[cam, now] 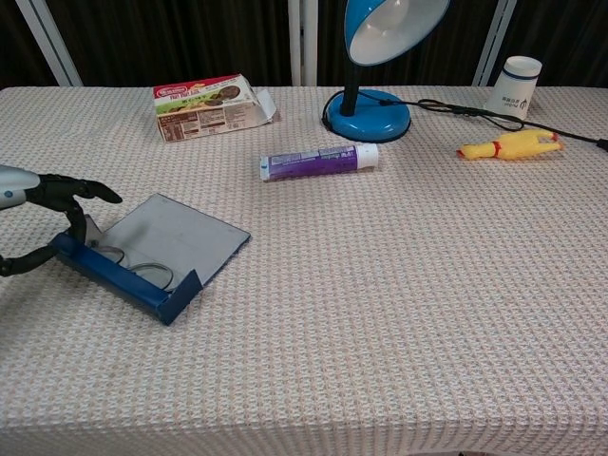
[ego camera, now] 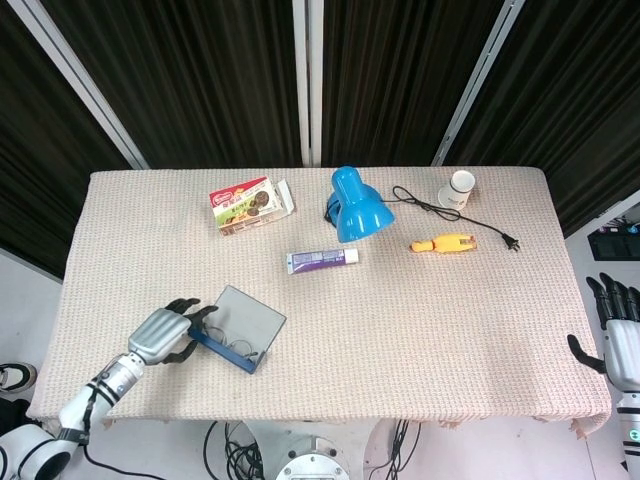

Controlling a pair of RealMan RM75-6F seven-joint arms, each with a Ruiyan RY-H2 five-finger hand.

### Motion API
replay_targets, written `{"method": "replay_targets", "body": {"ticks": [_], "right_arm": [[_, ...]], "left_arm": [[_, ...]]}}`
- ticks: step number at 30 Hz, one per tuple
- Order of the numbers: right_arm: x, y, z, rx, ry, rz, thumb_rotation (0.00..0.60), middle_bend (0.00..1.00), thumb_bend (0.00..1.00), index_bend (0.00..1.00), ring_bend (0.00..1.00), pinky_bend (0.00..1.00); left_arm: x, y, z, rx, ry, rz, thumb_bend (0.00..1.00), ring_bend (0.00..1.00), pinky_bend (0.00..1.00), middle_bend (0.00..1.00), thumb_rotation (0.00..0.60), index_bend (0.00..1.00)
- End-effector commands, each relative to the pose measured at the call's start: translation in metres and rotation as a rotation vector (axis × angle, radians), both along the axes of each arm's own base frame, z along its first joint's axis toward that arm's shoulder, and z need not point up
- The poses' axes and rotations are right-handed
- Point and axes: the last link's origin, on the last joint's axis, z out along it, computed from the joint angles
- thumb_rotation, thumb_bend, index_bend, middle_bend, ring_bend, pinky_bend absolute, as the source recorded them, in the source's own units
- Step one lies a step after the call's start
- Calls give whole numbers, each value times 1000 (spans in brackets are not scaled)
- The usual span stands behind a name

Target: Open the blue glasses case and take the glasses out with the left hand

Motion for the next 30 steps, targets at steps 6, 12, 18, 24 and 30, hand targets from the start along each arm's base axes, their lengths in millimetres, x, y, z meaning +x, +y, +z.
{"method": "replay_targets", "body": {"ticks": [6, 12, 18, 24, 30], "right_arm": [[0, 0, 0, 2, 3, -3, 600, 0, 247, 0, 0, 0], [1, 0, -1, 4, 5, -2, 600, 0, 246, 0, 0, 0], [1, 0, -2, 5, 6, -1, 600, 0, 246, 0, 0, 0], [1, 0, -2, 6, 6, -3, 600, 0, 246, 0, 0, 0], [0, 0, -1, 3, 3, -6, 600, 0, 246, 0, 0, 0]], "left_arm": [[-13, 14, 10, 49, 42, 41, 535, 78, 150, 390, 600, 97], [-18, 21, 20, 89, 55, 49, 535, 78, 150, 390, 600, 97], [-21, 26, 23, 104, 60, 60, 538, 78, 150, 391, 600, 98], [-21, 30, 24, 109, 66, 68, 538, 78, 151, 392, 600, 98], [-11, 26, 27, 106, 12, 66, 539, 78, 151, 391, 600, 98]]}}
